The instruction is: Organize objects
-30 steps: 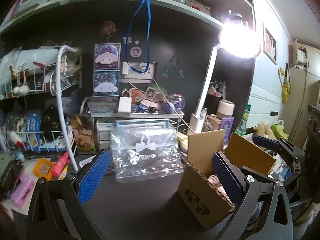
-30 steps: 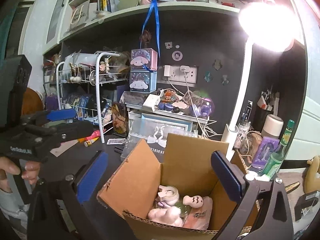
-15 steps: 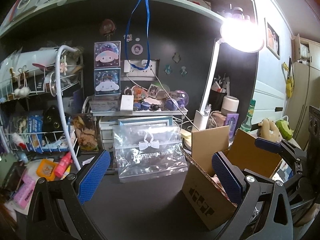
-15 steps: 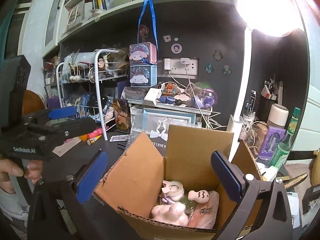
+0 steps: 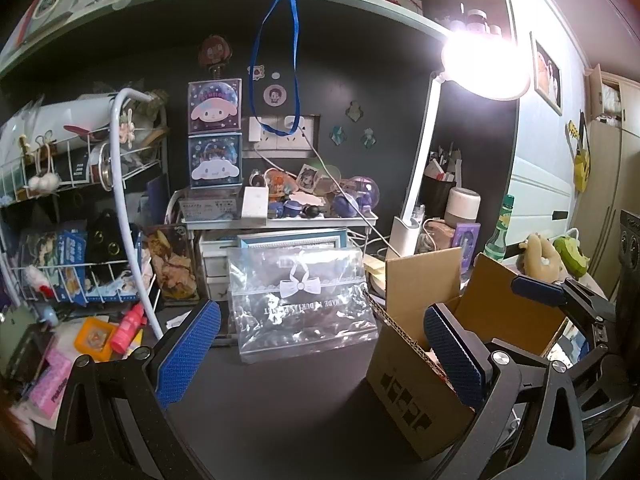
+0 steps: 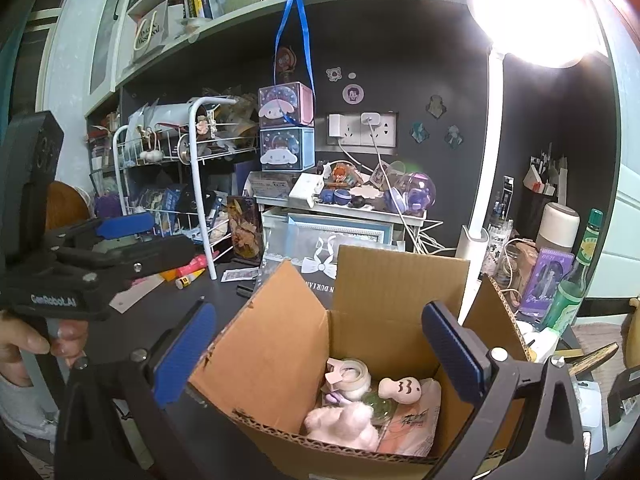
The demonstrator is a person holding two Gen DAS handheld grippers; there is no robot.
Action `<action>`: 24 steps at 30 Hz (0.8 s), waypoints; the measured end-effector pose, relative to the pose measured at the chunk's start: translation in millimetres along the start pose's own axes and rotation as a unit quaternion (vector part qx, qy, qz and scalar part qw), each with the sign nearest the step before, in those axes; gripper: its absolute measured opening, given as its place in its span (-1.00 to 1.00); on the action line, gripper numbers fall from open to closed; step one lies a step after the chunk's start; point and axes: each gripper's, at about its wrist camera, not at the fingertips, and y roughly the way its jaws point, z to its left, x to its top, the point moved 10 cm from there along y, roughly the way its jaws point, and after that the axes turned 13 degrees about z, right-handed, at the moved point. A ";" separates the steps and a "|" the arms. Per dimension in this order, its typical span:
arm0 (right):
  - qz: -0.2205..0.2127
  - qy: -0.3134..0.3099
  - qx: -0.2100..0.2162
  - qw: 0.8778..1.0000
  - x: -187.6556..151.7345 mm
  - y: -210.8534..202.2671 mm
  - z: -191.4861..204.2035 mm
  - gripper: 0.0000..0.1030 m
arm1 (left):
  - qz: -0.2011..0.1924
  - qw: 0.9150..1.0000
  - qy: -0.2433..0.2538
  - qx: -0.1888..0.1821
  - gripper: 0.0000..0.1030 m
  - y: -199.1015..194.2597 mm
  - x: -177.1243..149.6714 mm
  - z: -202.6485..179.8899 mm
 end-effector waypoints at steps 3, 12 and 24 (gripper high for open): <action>0.000 0.000 -0.001 1.000 -0.2 0.2 -0.2 0.99 | 0.000 1.000 0.000 0.000 0.99 0.1 -0.1 -0.3; 0.000 0.000 0.000 1.000 0.1 0.3 -0.6 0.99 | 0.000 1.000 0.001 0.000 0.99 -0.2 -0.4 -0.4; 0.001 0.002 0.001 1.000 -2.9 -0.6 2.4 0.99 | 0.000 1.000 0.001 -0.001 0.99 -0.4 0.4 -0.9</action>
